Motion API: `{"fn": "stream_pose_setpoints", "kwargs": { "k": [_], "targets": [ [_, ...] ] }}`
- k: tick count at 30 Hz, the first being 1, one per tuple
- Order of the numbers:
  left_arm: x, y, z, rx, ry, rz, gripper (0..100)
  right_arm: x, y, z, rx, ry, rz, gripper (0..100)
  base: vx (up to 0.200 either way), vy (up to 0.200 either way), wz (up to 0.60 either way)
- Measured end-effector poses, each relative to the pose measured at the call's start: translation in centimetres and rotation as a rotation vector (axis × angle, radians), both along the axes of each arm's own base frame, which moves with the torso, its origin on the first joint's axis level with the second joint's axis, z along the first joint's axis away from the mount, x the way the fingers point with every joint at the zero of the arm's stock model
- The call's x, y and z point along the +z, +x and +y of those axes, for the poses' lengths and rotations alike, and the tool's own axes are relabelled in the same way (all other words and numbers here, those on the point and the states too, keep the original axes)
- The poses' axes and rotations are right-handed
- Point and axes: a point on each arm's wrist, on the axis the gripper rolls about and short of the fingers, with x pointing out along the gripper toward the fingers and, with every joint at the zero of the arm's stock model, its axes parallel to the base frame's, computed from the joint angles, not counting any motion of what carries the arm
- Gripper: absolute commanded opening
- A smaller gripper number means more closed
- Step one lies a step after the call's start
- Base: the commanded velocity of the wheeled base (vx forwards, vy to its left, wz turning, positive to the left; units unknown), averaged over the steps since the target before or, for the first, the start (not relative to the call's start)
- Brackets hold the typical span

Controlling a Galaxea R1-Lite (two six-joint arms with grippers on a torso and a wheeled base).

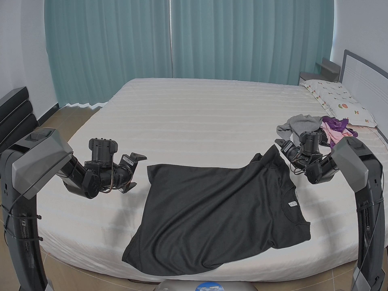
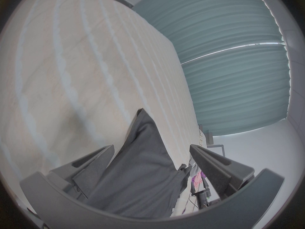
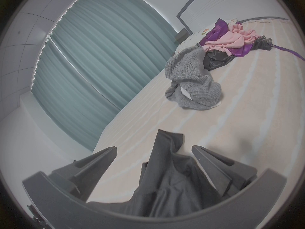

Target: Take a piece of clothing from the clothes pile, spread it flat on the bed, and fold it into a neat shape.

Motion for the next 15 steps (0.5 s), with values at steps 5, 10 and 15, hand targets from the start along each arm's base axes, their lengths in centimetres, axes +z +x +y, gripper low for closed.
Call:
{"fn": "stream_pose_setpoints", "kwargs": {
  "k": [5,10,15],
  "targets": [
    [-0.4,1.6,-0.1,-0.006,0.074,-0.051,100,1.1,-2.4,-0.3,0.022,0.017,0.023,100,0.0,0.0,0.0],
    [-1.0,3.2,-0.5,-0.025,0.131,-0.082,100,1.8,-4.7,-0.4,0.053,0.035,0.026,100,0.0,0.0,0.0],
    [-1.3,4.9,-1.0,-0.047,0.17,-0.098,100,2.1,-6.0,-0.4,0.066,0.044,0.021,100,0.0,0.0,0.0]
  ]
}}
